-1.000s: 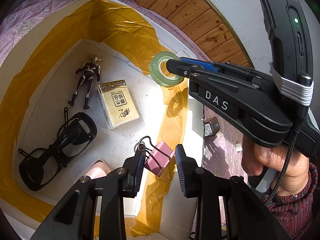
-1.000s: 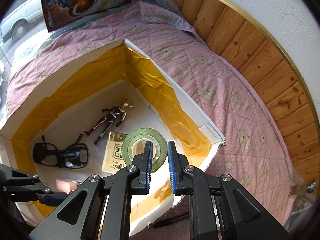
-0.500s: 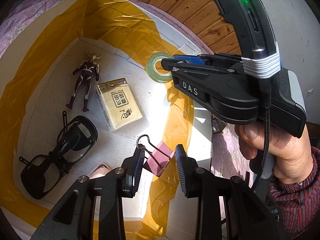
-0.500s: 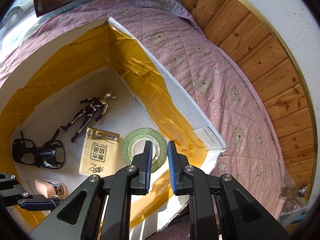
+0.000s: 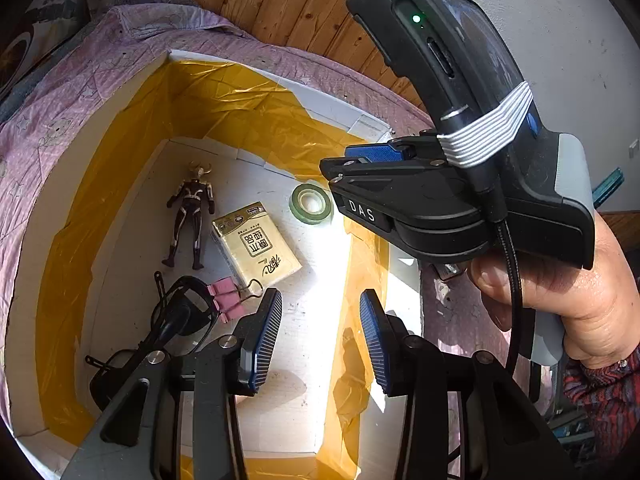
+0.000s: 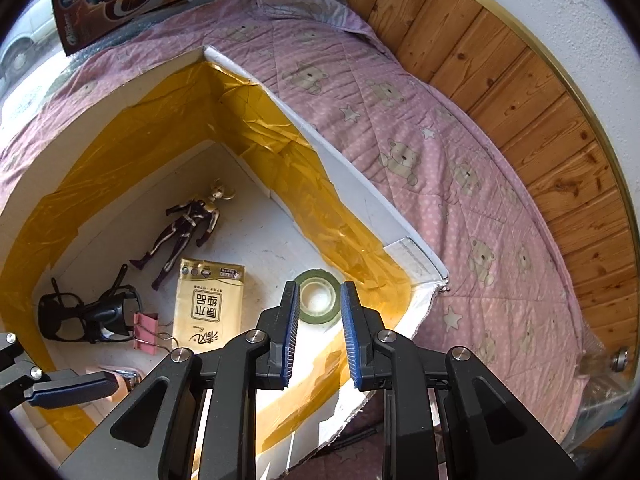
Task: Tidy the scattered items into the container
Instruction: 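Move both tools back toward the black marker and staples box on the bed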
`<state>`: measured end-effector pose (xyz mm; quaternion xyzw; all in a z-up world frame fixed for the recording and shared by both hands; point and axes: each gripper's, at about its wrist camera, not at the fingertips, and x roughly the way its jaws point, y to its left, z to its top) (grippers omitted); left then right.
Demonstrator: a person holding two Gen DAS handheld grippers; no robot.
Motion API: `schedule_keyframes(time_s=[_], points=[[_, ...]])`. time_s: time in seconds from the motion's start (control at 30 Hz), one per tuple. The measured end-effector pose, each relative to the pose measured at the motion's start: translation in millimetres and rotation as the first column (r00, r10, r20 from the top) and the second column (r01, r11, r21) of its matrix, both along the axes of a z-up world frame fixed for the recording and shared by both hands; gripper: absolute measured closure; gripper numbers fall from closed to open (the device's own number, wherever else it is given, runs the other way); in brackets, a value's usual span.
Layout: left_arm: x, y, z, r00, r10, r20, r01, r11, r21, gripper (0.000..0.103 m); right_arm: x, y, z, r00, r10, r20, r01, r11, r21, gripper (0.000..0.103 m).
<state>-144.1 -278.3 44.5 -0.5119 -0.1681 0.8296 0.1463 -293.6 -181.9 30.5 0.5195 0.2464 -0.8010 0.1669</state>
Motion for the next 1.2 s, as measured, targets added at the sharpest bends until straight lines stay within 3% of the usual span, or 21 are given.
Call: schedule_keyframes(time_s=[0.17, 0.33, 0.67, 0.83, 0.97, 1.2], points=[[8, 4, 4, 1.0, -0.008, -0.008, 0.008, 1.0, -0.002, 0.059, 13, 15, 17, 0.998, -0.068, 0.015, 0.07, 0.99, -0.119, 0.079], [20, 4, 2, 1.0, 0.0, -0.005, 0.0, 1.0, -0.011, 0.057, 41, 32, 32, 0.989, -0.149, 0.023, 0.15, 0.958, -0.245, 0.079], [48, 3, 12, 1.0, -0.005, -0.023, 0.004, 1.0, -0.013, 0.056, 106, 36, 43, 0.971, -0.238, 0.041, 0.232, 0.877, -0.42, 0.078], [62, 2, 24, 0.999, -0.003, -0.055, 0.001, 1.0, -0.027, 0.051, 142, 38, 49, 0.956, -0.288, 0.051, 0.272, 0.815, -0.512, 0.078], [73, 3, 28, 0.998, -0.001, -0.063, -0.002, 0.999, -0.049, 0.047, 168, 46, 49, 0.945, -0.318, 0.07, 0.301, 0.77, -0.563, 0.078], [95, 20, 31, 0.996, -0.045, -0.073, 0.038, 0.995, -0.093, 0.046, 200, 67, 55, 0.934, -0.351, 0.061, 0.317, 0.741, -0.592, 0.077]])
